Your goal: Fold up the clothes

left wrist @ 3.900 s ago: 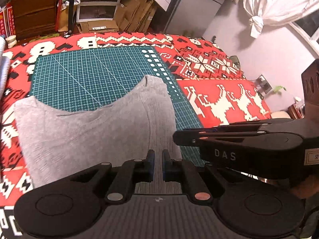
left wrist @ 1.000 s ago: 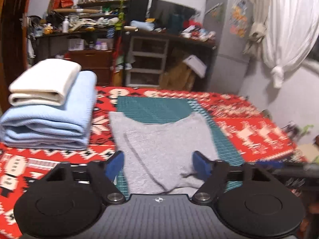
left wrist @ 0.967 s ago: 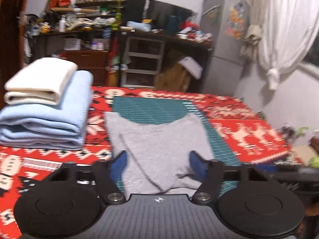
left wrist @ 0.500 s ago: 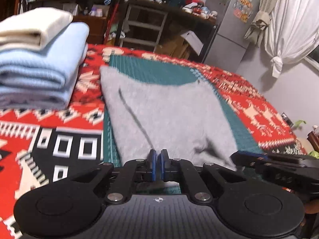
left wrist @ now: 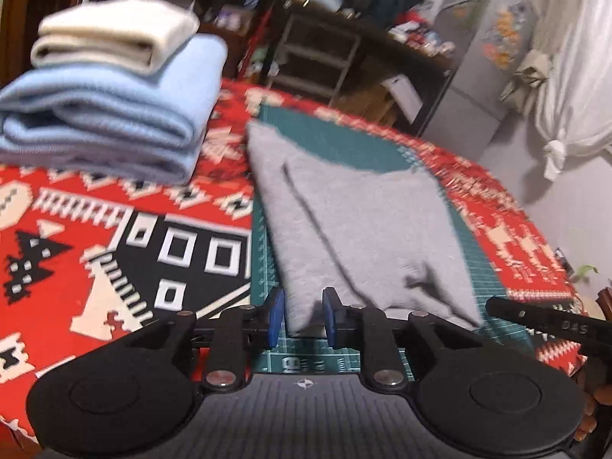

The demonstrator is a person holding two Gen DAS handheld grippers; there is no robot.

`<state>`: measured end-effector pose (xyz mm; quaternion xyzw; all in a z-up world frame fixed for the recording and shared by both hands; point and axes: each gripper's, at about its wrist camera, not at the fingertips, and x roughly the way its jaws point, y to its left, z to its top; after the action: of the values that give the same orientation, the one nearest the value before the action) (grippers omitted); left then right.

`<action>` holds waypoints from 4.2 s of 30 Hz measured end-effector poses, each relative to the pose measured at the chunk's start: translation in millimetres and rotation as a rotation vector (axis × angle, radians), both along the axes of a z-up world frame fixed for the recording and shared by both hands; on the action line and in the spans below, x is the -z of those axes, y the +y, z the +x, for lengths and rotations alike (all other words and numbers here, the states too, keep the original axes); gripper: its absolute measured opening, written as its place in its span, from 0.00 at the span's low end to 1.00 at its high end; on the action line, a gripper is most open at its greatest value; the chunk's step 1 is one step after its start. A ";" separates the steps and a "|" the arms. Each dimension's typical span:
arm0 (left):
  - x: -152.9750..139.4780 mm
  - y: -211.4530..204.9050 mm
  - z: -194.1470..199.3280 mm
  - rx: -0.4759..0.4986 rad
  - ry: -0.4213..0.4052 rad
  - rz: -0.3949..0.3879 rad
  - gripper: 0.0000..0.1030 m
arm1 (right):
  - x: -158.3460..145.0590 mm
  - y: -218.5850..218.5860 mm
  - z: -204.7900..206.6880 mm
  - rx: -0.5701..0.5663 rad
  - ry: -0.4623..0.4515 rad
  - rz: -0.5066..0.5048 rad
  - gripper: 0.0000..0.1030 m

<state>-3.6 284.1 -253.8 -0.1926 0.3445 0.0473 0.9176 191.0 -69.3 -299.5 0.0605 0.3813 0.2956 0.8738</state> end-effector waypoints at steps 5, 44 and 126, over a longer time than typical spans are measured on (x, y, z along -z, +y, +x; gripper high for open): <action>0.7 2.4 2.0 -0.011 0.000 0.000 0.18 | 5.3 10.4 2.8 -0.012 0.018 -0.013 0.26; -4.2 -37.8 -40.6 0.107 0.018 0.074 0.07 | 0.2 -20.5 -42.6 -0.100 -0.051 -0.077 0.07; -8.8 -52.1 -36.5 0.155 0.014 -0.027 0.08 | -22.0 29.5 -68.2 -0.219 -0.083 -0.107 0.08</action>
<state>-40.1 232.1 -245.0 -0.1775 0.3653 -0.0273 0.9134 122.8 -39.8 -277.5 -0.0406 0.3642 0.3708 0.8534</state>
